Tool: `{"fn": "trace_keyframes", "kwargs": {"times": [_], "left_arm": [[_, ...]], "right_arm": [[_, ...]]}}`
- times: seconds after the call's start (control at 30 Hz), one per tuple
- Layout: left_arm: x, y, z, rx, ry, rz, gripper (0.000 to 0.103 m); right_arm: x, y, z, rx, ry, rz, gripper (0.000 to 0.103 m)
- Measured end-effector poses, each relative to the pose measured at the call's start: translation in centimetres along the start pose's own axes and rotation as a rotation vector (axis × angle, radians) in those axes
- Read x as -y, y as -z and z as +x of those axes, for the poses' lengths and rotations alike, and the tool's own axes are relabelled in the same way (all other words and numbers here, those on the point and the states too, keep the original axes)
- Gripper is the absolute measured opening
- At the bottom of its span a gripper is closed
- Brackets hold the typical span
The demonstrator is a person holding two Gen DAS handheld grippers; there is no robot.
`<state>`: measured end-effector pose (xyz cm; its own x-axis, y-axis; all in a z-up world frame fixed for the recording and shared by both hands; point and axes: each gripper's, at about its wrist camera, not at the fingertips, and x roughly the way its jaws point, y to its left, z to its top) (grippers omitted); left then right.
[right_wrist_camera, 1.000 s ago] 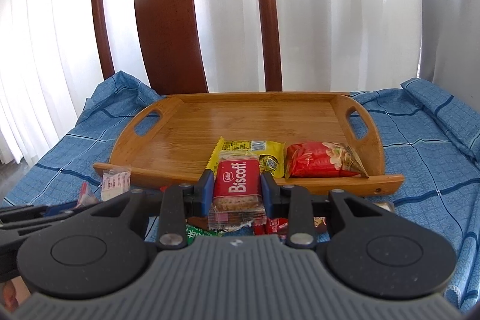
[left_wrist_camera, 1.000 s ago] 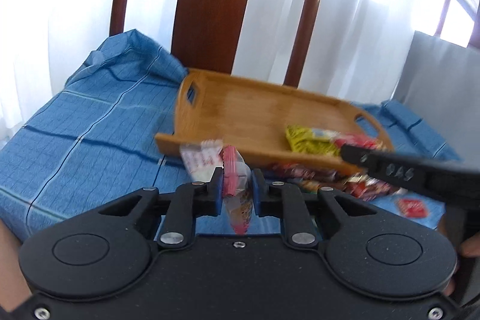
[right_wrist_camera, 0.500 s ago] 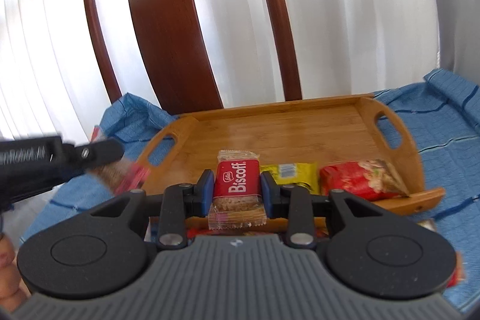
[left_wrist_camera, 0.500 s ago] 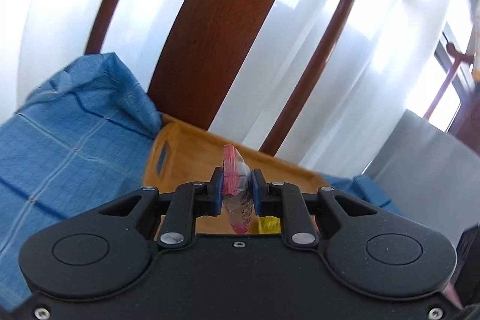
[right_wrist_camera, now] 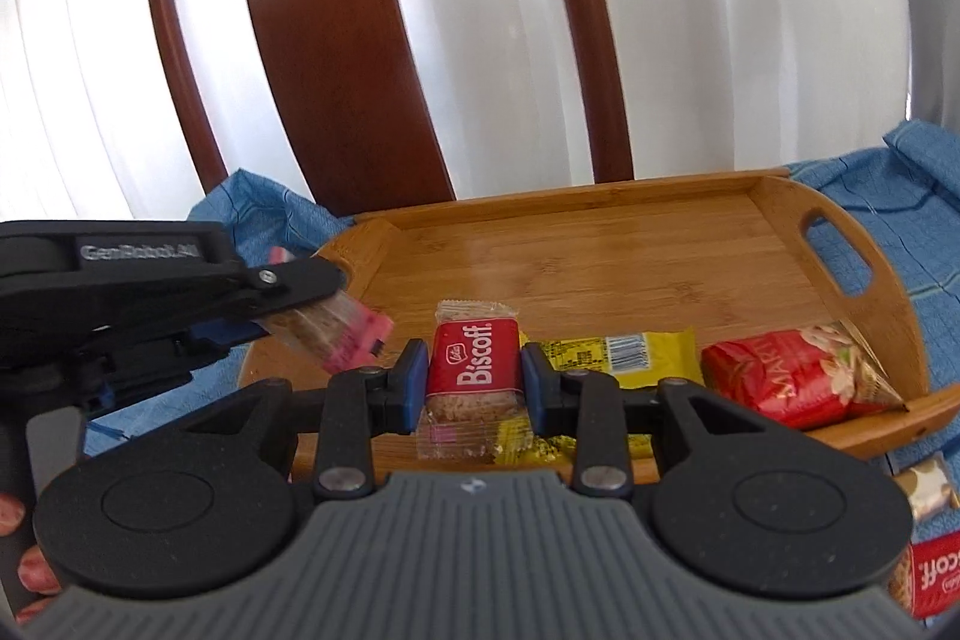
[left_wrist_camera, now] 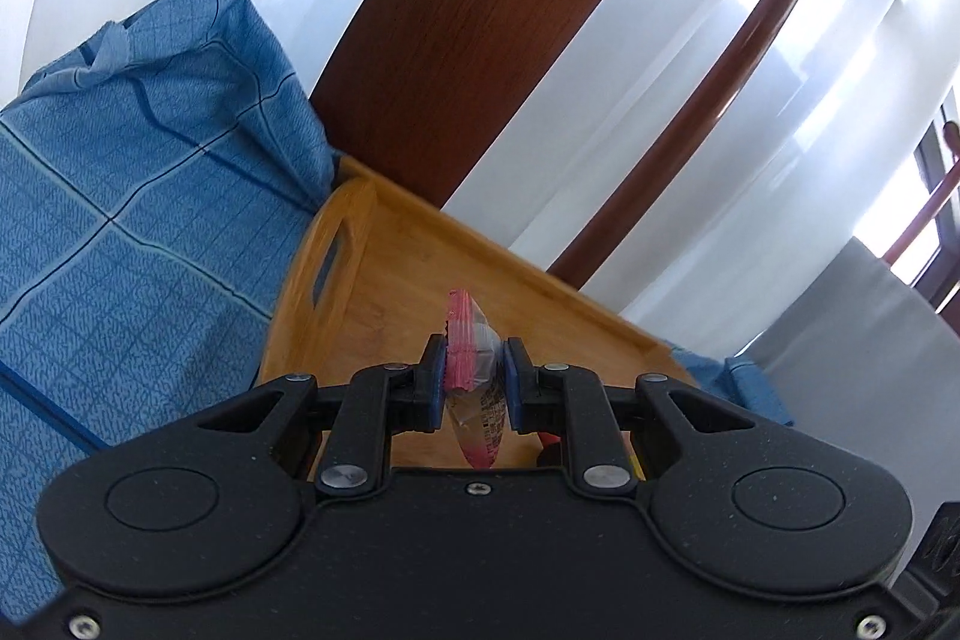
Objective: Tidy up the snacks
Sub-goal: 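Carry both packets over the tray and open both grippers to drop them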
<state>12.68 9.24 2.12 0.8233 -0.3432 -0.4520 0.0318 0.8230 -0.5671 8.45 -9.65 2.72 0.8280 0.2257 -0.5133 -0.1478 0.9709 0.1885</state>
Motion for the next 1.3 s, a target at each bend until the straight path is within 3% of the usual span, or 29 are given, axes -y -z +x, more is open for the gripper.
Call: {"fn": "trace_keyframes", "kwargs": {"times": [0.57, 0.8, 0.87, 0.9, 1.17, 1.3], "left_arm": [[0.0, 0.7, 1.1, -0.038, -0.045, 0.036, 0.019], [0.1, 0.8, 1.0, -0.036, -0.084, 0.084, 0.024], [0.3, 0.7, 0.7, -0.032, -0.092, 0.104, 0.025], [0.3, 0.7, 0.6, -0.031, -0.092, 0.113, 0.025], [1.3, 1.1, 0.2, -0.035, -0.104, 0.185, 0.053], [1.6, 1.2, 0.1, -0.025, -0.100, 0.210, 0.076]], "right_arm": [[-0.8, 0.7, 1.9, -0.047, 0.031, -0.025, 0.038], [-0.8, 0.7, 2.2, -0.050, 0.033, -0.024, 0.039], [-0.8, 0.8, 2.2, -0.050, 0.029, -0.028, 0.040], [-0.9, 0.8, 2.2, -0.049, 0.027, -0.030, 0.046], [-0.8, 0.7, 1.7, -0.035, 0.008, -0.029, 0.048], [-0.5, 0.7, 1.0, -0.027, 0.002, -0.026, 0.049]]}}
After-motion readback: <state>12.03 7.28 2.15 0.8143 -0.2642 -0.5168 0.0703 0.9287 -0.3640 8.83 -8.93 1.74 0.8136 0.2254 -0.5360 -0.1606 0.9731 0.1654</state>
